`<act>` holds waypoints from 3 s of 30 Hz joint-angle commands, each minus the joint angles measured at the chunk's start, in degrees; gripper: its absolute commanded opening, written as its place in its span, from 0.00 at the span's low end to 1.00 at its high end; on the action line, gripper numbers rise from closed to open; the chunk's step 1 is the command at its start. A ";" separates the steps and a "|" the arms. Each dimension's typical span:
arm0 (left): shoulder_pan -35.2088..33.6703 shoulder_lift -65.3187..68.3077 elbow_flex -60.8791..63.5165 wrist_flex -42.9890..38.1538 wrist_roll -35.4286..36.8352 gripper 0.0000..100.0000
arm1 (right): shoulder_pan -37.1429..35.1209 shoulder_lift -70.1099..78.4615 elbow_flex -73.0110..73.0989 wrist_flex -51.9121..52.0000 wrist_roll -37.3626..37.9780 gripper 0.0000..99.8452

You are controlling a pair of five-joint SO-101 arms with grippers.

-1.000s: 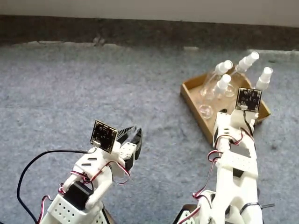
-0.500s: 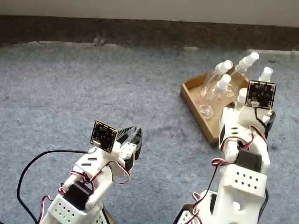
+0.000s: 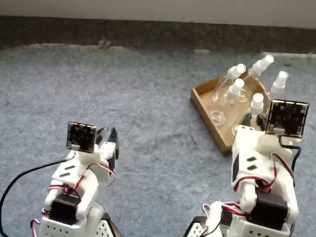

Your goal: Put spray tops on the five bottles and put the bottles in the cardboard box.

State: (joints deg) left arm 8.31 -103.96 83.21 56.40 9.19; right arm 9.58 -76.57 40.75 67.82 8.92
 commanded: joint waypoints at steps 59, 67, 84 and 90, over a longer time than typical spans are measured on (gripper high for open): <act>-8.92 -0.22 13.85 19.25 -8.79 0.01 | -12.53 -28.70 62.55 3.82 0.18 0.01; -8.66 -0.31 13.85 19.43 -8.79 0.01 | -12.44 -28.70 62.46 3.82 -6.24 0.01; -10.59 -0.22 13.85 19.43 -8.70 0.01 | -12.62 -28.70 62.64 3.82 -10.55 0.01; -10.77 -0.22 13.85 19.43 -8.70 0.01 | -12.62 -28.70 62.64 3.82 -10.55 0.01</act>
State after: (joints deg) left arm -1.98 -104.04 95.87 75.47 0.40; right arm -2.99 -104.62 95.60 71.25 -0.92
